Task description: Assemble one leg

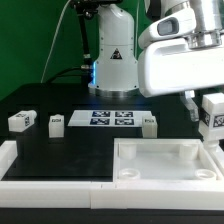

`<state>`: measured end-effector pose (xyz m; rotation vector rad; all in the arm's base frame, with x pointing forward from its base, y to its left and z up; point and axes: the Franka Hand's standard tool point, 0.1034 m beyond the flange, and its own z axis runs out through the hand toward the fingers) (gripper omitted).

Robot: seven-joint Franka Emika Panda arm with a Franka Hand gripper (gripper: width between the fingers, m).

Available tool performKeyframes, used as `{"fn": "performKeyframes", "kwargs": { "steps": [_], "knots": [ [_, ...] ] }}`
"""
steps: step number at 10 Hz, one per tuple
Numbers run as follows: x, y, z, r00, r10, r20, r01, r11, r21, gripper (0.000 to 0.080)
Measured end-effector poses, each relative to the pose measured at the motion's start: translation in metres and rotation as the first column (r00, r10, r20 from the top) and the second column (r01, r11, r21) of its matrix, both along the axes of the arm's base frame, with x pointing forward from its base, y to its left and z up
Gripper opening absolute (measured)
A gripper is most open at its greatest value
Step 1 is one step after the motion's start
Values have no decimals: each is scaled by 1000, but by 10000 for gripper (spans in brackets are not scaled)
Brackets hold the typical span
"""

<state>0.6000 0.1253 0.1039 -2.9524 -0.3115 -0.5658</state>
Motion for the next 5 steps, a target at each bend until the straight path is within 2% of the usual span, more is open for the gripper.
{"fn": "performKeyframes", "kwargs": {
  "steps": [3,5],
  "knots": [
    [24,-11,-8,999,42,20,-41,999,-19,290],
    [31,-19,-22,998,53,37,-52,998,-28,290]
  ]
}}
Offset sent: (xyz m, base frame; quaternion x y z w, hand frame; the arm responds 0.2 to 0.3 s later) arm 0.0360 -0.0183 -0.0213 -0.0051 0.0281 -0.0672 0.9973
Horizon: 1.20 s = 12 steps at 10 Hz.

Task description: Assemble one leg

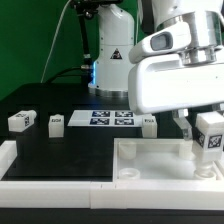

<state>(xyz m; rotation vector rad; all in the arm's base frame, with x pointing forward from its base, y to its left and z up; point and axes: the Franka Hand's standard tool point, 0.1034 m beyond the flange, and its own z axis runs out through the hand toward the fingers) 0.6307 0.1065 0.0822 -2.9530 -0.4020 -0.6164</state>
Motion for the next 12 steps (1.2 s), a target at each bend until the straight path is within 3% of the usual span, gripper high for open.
{"fn": "performKeyframes", "kwargs": {
  "steps": [6,10,12],
  "knots": [
    [-5,6,-14,1000,11,0,-11,1000,1,290],
    [-6,4,-15,992,-10,126,9,1000,5,290],
    [-6,4,-15,991,-10,131,10,1000,5,290]
  ]
}}
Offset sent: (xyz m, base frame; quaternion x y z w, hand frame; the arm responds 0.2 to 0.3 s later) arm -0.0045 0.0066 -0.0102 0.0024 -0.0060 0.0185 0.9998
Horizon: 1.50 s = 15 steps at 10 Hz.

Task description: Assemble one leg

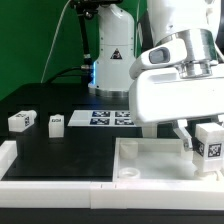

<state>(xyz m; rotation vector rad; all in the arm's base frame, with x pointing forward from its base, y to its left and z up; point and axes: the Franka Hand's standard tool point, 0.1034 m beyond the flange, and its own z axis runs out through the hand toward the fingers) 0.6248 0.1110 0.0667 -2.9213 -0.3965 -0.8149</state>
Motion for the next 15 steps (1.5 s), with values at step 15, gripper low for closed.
{"fn": "performKeyframes", "kwargs": {
  "steps": [15],
  "knots": [
    [-4,17,27,980,22,-196,-21,1000,11,648]
  ]
}}
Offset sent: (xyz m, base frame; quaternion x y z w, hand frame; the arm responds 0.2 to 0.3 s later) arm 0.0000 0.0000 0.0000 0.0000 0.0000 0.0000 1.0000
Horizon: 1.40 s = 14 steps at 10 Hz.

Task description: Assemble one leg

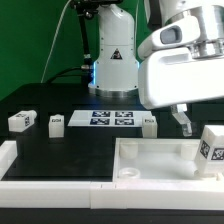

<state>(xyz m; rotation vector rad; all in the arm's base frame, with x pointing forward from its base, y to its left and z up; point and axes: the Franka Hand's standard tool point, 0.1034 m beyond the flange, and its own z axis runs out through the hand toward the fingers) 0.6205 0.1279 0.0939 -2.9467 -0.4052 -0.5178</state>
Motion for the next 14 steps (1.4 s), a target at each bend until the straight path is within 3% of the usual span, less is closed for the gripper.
{"fn": "performKeyframes", "kwargs": {
  "steps": [3,6,9,11,14],
  "knots": [
    [-2,2,2,959,-46,-279,41,999,-23,648],
    [-6,-1,2,833,-26,-553,-11,998,-63,648],
    [-1,0,1,834,-28,-551,-7,998,-61,648],
    [5,2,0,841,-133,-524,93,990,-103,648],
    [18,-7,3,877,-62,-476,10,994,-110,648]
  ]
}}
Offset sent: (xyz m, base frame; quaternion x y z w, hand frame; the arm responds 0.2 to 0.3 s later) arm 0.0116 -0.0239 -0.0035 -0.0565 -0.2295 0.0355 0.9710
